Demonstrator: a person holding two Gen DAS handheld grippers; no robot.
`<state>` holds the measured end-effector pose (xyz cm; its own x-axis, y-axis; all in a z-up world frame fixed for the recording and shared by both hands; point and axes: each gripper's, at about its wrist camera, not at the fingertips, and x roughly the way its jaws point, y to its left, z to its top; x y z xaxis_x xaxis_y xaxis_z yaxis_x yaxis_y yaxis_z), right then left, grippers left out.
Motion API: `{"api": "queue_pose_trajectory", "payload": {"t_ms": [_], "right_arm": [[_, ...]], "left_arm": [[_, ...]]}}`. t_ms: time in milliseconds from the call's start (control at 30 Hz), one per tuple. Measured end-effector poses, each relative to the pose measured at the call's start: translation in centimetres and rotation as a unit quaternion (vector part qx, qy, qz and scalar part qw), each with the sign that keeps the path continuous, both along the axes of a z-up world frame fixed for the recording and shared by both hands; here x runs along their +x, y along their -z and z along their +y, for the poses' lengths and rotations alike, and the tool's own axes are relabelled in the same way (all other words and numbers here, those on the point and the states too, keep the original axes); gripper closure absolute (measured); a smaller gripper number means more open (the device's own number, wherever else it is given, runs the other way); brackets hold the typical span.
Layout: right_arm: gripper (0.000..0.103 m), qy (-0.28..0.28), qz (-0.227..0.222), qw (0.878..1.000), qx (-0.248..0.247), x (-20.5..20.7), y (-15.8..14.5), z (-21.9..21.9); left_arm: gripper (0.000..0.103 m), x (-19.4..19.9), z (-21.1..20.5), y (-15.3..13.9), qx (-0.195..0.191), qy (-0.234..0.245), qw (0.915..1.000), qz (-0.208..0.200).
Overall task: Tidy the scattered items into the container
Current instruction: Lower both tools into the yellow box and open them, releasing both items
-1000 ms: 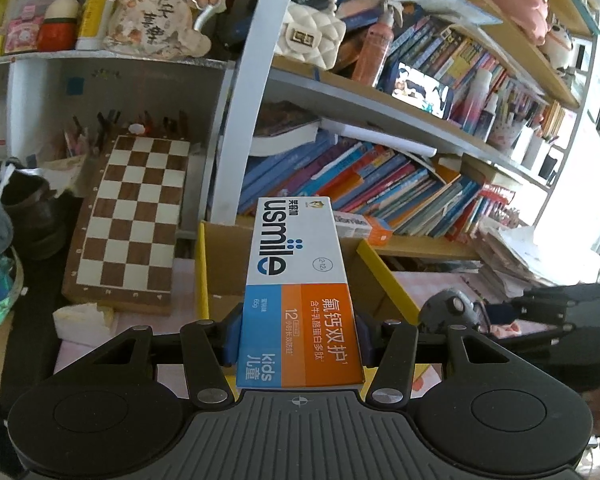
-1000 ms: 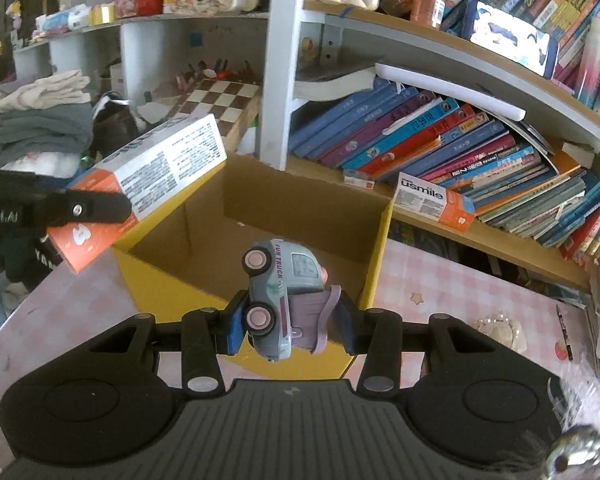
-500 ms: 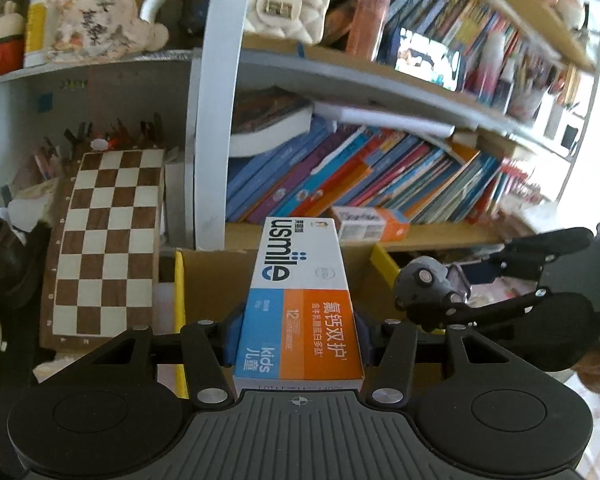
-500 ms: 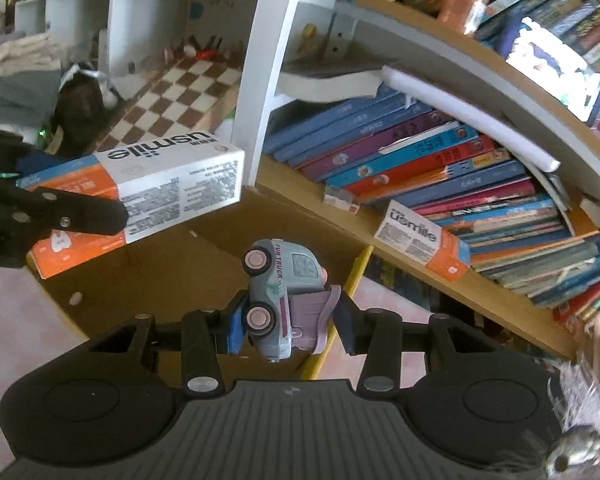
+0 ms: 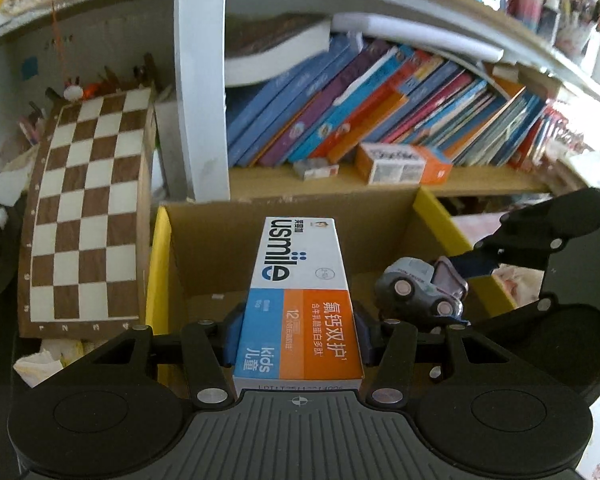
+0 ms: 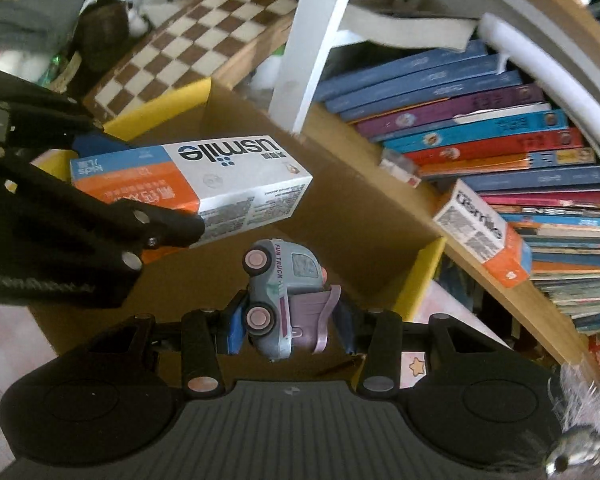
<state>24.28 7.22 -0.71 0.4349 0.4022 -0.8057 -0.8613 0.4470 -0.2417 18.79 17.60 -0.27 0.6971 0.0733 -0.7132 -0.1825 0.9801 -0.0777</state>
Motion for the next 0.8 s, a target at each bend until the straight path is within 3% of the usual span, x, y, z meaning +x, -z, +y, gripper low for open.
{"api": "queue_pose_trajectory", "payload": {"t_ms": [300,800], "right_arm": [[0.061,-0.025,0.014,0.999,-0.037,0.7,1.8,2.1],[0.060,-0.004,0.031,0.998,-0.055,1.4,3.9,2.7]], "left_arm": [[0.052,1.2,0.3,1.9,0.026,-0.013,0.9991,0.029],[0.052,1.8,-0.2,2.4,0.040,0.002,0.9986,0.036]]}}
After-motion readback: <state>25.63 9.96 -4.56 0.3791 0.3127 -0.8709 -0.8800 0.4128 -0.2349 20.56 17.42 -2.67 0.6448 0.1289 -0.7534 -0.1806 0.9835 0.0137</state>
